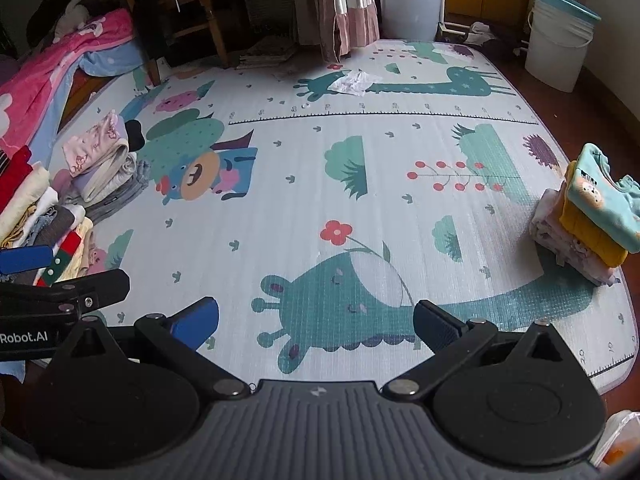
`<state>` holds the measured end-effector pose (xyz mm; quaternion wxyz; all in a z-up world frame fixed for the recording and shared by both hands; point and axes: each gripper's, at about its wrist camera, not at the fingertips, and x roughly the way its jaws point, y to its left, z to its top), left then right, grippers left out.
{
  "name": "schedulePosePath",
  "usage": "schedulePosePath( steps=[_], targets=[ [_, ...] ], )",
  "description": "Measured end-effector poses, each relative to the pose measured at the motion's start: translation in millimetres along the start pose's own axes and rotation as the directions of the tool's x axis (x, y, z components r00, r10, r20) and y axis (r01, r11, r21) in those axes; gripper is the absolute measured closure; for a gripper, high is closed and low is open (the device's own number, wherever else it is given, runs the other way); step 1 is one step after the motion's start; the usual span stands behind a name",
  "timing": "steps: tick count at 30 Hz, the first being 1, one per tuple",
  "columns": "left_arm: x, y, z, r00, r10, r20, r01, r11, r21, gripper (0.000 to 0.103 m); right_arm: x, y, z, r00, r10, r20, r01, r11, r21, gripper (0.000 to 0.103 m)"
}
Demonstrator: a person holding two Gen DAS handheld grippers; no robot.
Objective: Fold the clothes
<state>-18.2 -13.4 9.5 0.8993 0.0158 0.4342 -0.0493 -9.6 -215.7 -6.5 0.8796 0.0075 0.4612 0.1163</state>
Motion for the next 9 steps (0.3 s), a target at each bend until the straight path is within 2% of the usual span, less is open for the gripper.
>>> schedulePosePath(
  steps=[5, 9],
  targets=[
    [10.0, 5.2, -3.2, 0.999, 0.013, -0.047, -0.014, 1.0, -0.014, 0.0, 5.0, 3.0, -3.9, 1.0, 0.007, -0.03, -0.007, 1.0, -0.008, 0.0],
    [10.3, 5.2, -7.8, 0.999, 0.016, -0.051, -0.017, 1.0, -0.004, 0.0, 7.0, 6.5, -5.4, 0.999, 0.005, -0.039, -0.006, 1.0, -0.016, 0.0]
  ],
)
